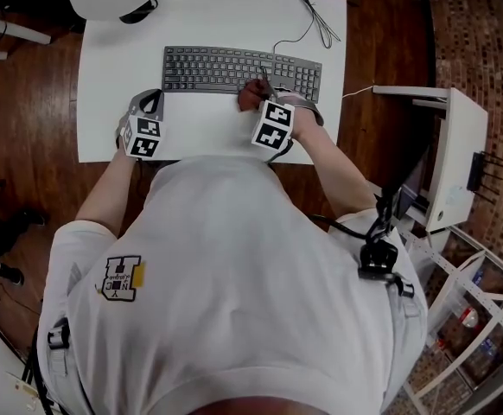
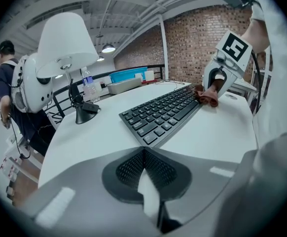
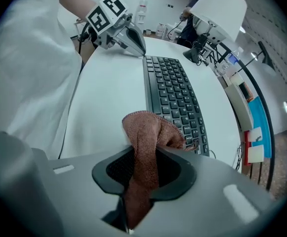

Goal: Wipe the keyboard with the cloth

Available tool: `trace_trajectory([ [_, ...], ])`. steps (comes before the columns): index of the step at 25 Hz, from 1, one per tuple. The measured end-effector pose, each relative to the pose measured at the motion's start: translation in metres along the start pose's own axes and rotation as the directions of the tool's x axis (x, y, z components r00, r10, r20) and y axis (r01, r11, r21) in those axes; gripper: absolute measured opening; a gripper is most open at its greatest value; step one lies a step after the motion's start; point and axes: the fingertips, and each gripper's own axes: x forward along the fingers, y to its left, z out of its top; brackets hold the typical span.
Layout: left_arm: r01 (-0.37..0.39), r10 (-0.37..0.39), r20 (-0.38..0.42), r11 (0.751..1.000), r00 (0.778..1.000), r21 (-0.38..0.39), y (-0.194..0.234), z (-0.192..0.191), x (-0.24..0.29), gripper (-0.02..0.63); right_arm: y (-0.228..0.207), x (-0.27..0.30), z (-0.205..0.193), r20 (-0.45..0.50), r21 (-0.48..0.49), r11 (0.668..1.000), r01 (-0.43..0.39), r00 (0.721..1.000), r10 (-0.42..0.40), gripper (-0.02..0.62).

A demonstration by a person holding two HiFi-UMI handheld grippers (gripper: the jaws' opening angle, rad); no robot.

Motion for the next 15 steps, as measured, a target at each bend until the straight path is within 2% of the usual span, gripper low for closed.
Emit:
trace_trajectory([
  [3, 0.010, -0.010, 0.001, 1.000, 1.000, -0.003, -0.001, -0.007, 0.007, 0.000, -0.033, 0.003, 0.008, 0.014, 0.034, 0.999, 0.036, 0.999, -0.036, 0.094],
  [7, 0.006, -0.006, 0.001, 1.000, 1.000, -0.011, 0.001, -0.004, 0.003, 0.000, -0.110, -0.006, 0.031, 0.030, 0.067, 0.988, 0.143, 0.989, -0.145, 0.094],
  [9, 0.002, -0.002, 0.000, 1.000, 1.000, -0.015, 0.000, 0.000, 0.000, 0.000, -0.137, -0.004, 0.043, 0.025, 0.070, 0.983, 0.171, 0.985, -0.173, 0.094],
  [11, -0.001, 0.001, -0.002, 1.000, 1.000, -0.016, -0.002, 0.002, -0.003, 0.000, -0.144, 0.003, 0.050, 0.007, 0.045, 0.983, 0.176, 0.984, -0.176, 0.094],
  [15, 0.002, -0.002, -0.002, 1.000, 1.000, -0.012, -0.003, 0.004, -0.006, 0.000, -0.120, 0.010, 0.059, 0.006, 0.008, 0.992, 0.129, 0.992, -0.129, 0.094],
])
